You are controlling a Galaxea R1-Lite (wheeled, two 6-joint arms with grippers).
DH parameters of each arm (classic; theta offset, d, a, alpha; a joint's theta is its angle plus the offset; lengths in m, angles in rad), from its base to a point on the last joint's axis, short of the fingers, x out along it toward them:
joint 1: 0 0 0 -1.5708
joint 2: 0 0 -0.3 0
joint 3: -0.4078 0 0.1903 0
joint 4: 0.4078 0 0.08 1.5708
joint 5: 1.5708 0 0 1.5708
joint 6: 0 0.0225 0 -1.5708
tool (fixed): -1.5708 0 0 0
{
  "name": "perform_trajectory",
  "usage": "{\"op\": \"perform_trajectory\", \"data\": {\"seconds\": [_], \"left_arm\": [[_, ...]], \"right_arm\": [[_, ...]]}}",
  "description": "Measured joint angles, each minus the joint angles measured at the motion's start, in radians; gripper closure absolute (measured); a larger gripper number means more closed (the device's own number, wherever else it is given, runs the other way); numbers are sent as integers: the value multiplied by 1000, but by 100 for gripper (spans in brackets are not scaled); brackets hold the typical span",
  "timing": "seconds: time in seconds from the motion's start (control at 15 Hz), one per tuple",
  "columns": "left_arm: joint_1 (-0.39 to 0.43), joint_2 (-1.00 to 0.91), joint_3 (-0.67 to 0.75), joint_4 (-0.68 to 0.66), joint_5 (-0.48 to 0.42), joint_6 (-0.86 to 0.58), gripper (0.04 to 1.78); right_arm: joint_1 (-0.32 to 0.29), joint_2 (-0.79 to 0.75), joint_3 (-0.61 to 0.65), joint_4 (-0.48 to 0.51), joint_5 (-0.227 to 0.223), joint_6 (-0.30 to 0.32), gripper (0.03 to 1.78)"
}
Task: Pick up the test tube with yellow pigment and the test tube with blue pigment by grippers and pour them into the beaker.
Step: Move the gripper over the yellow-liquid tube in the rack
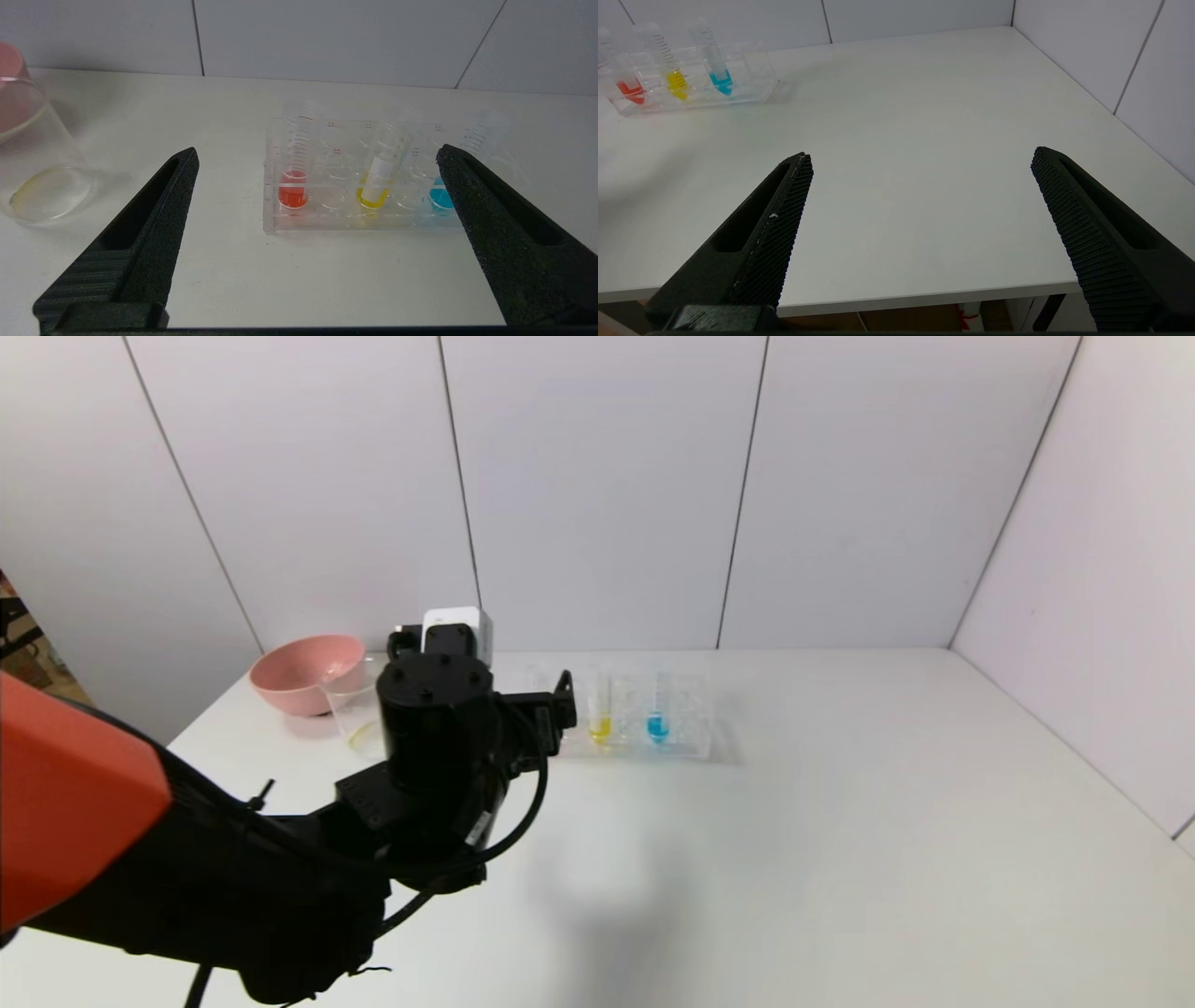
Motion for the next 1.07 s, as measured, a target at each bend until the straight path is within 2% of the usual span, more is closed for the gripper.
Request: {"op": "perform_trajectory", "data": {"seconds": [0.2, 0.53, 1.07], "left_arm": [[-42, 112, -79, -5, 27, -14, 4], [-52, 257, -214, -3, 30, -14, 4], [8, 417, -448, 77, 21, -9, 4]], "right_arm": [[1, 0, 0, 0, 0, 0, 10], [0, 0, 0, 0, 0, 0, 10], [1, 0, 0, 0, 0, 0, 10]]}}
